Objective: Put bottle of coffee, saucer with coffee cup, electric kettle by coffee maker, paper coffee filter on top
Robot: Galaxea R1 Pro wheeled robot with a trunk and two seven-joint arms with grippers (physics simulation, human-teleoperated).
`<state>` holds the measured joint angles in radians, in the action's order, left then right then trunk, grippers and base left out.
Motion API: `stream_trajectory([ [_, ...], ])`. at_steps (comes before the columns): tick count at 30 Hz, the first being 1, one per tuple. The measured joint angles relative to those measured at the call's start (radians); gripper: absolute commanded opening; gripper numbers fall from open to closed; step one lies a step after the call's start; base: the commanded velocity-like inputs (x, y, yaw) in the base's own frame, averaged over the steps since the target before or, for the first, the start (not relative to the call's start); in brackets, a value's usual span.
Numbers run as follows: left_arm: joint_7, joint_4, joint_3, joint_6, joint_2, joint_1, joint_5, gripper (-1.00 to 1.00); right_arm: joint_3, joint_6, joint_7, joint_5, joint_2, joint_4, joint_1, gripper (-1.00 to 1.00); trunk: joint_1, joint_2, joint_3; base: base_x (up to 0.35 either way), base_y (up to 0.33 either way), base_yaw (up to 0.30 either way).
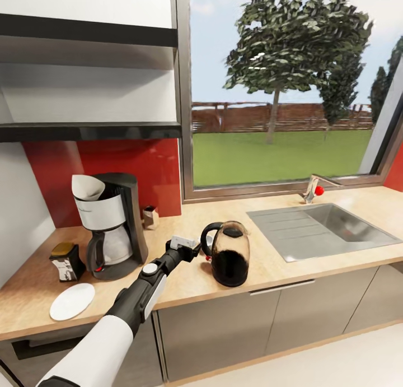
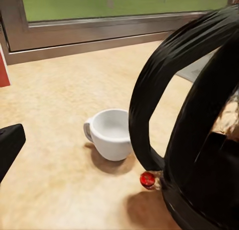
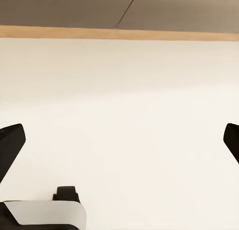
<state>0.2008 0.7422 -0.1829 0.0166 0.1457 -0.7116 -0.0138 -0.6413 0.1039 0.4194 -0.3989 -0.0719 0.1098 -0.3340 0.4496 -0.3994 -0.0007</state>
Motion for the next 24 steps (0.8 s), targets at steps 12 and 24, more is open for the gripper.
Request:
stream_trajectory([
  [12, 0.000, -0.001, -0.001, 0.000, 0.001, 0.001, -0.005, 1.00, 0.000, 0.000, 0.000, 0.000, 0.000, 0.000, 0.000, 1.00, 0.000, 0.000, 0.000, 0.045, -0.021, 0.000],
  [24, 0.000, -0.008, 0.000, 0.000, 0.001, 0.002, -0.006, 1.00, 0.000, 0.000, 0.000, 0.000, 0.000, 0.000, 0.000, 1.00, 0.000, 0.000, 0.000, 0.053, -0.037, 0.000],
])
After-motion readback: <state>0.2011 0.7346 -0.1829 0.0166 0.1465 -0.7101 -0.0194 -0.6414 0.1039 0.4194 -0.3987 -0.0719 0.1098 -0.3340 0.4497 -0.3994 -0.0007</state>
